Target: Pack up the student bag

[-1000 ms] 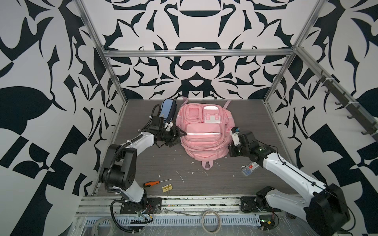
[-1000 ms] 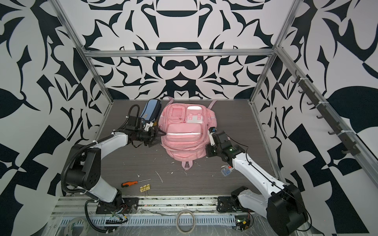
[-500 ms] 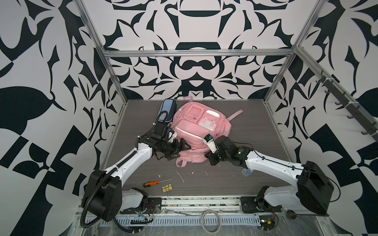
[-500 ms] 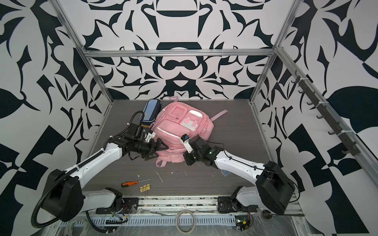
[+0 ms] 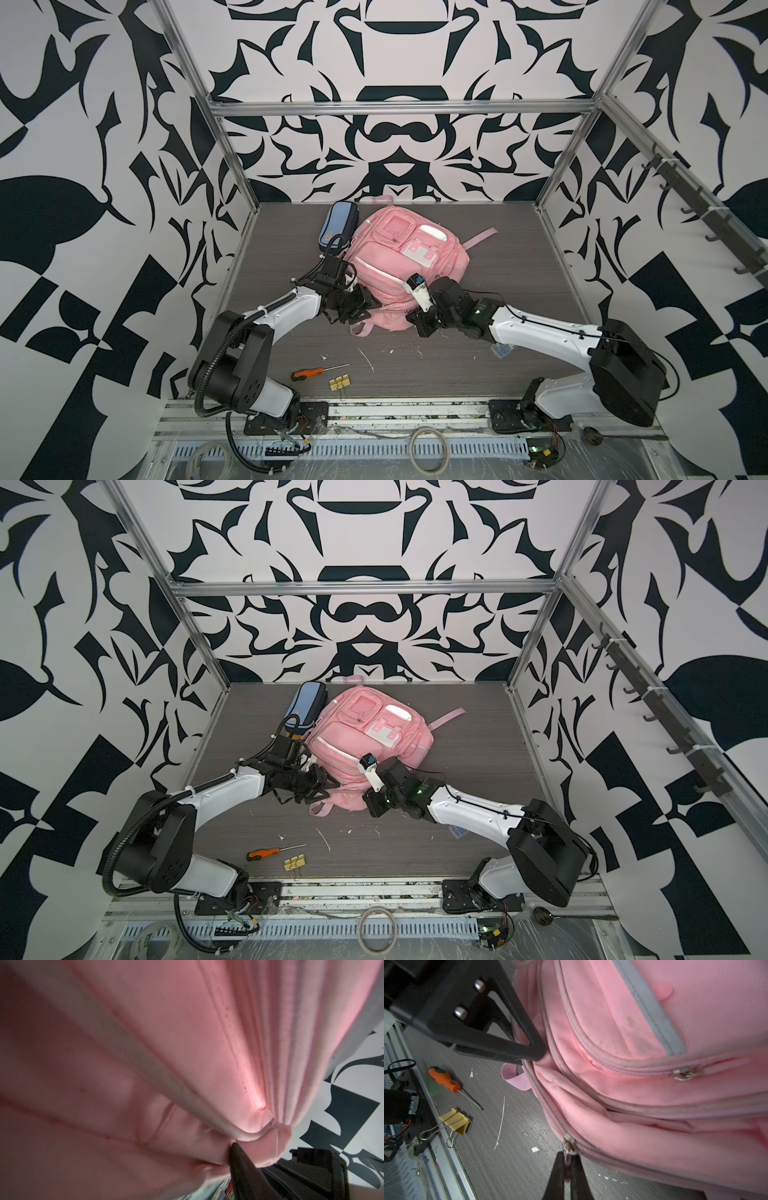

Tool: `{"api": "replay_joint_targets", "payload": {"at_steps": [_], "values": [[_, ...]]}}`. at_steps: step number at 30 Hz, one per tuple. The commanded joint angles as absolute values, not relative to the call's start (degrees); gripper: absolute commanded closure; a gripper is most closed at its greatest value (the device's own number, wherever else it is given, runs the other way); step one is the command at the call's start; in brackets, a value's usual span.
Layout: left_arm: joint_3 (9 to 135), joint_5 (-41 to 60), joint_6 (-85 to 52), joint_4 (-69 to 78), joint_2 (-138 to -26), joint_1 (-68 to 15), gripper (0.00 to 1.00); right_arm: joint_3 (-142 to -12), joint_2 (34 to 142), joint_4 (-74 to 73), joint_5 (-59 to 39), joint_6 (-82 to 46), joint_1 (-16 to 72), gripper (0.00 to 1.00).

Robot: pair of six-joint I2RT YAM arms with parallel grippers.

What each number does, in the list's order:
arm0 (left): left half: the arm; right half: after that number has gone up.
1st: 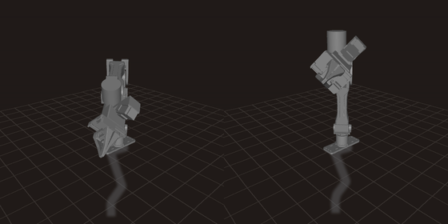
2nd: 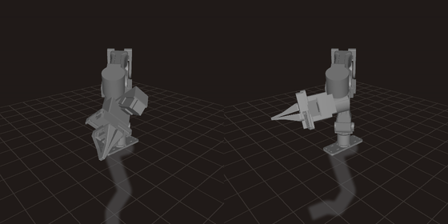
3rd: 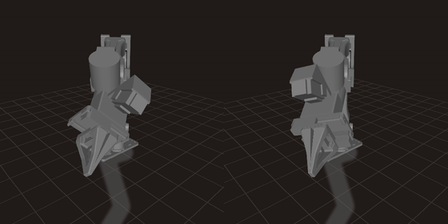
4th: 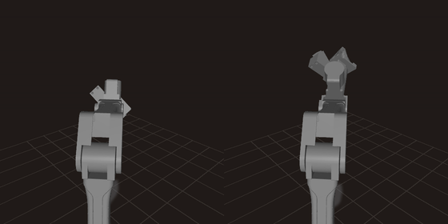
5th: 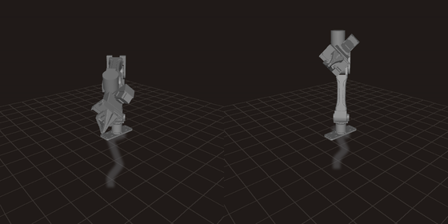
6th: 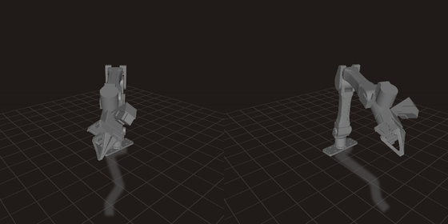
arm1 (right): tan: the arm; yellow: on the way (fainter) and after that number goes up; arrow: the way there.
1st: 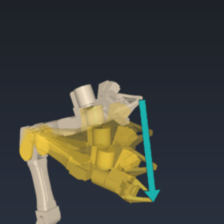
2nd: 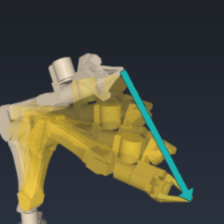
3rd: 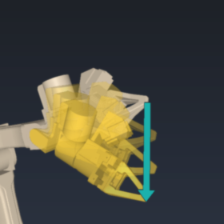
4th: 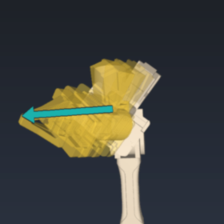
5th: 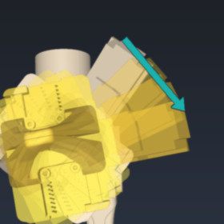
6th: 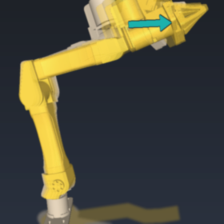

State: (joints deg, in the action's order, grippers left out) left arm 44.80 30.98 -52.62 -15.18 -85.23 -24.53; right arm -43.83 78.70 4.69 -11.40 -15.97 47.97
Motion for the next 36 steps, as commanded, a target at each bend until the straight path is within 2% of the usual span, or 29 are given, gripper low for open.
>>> {"api": "replay_joint_targets", "payload": {"at_steps": [1,5,6,13,25,34,36], "values": [[45.74,29.36,-52.57,-11.26,-86.52,-24.43,0.72,-44.90,73.99,0.38,-10.60,-15.34,48.42,1.00],[45.66,29.49,-52.85,-10.74,-86.86,-24.31,0.97,-43.27,71.30,1.65,-8.20,-15.58,48.26,1.00],[45.78,29.13,-52.48,-11.33,-86.54,-24.10,1.00,-42.99,70.67,2.49,-7.01,-15.54,48.22,1.00],[45.07,27.69,-48.67,-15.81,-82.98,-20.33,1.00,-43.24,67.35,14.78,-0.45,-15.46,39.26,1.00],[41.24,27.79,-43.81,-21.16,-75.94,-13.48,1.00,-45.66,68.61,19.01,-5.10,-7.75,16.65,1.00],[42.65,28.52,-38.45,-25.60,-73.57,-13.01,1.00,-45.24,68.22,17.47,-13.07,1.41,14.75,0.99],[42.59,29.85,-37.65,-25.30,-73.49,-13.01,1.00,-44.61,66.47,17.90,-16.37,3.44,14.77,0.89]]}}
